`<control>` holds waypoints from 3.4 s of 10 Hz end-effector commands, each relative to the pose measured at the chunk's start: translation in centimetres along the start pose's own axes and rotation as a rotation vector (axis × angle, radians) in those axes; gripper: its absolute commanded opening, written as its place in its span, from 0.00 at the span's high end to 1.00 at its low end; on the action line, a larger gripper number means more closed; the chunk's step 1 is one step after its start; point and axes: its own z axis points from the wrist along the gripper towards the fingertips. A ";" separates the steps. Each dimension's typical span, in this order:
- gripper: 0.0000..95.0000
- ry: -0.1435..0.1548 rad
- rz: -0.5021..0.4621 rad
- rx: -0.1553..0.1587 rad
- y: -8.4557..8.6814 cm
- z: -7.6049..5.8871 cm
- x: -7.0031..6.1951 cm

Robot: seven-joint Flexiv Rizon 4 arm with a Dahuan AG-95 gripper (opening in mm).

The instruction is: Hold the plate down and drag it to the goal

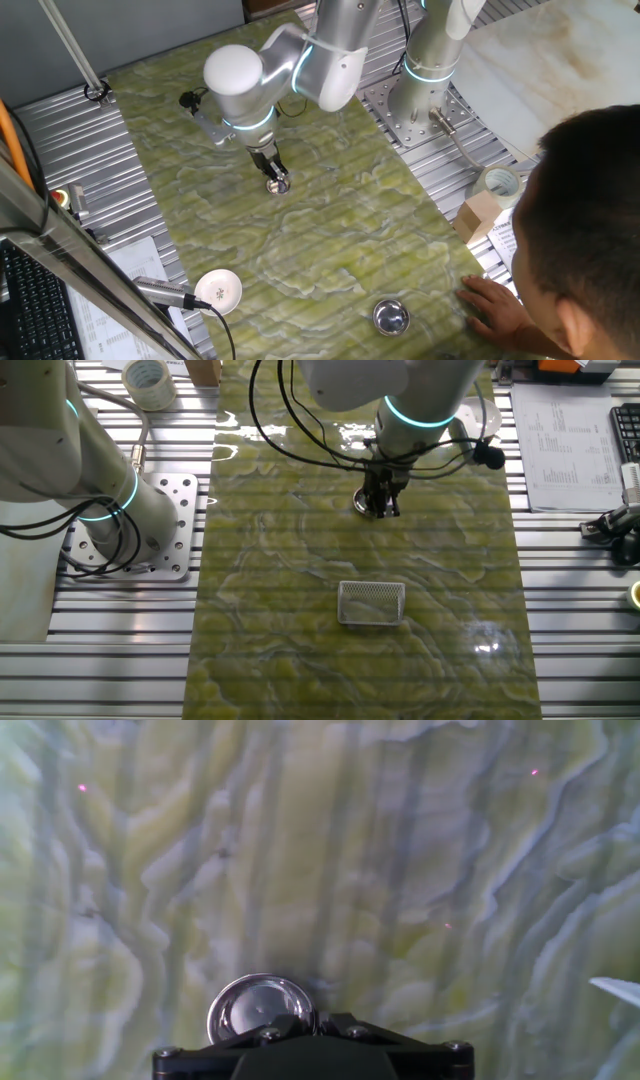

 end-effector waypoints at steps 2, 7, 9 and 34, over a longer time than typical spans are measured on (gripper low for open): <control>1.00 0.004 -0.015 0.000 -0.8 -0.2 0.1; 1.00 -0.002 -0.032 -0.009 -1.8 0.0 0.3; 1.00 -0.002 -0.022 -0.012 -1.8 0.0 0.3; 1.00 -0.010 0.033 -0.004 -5.8 0.4 0.1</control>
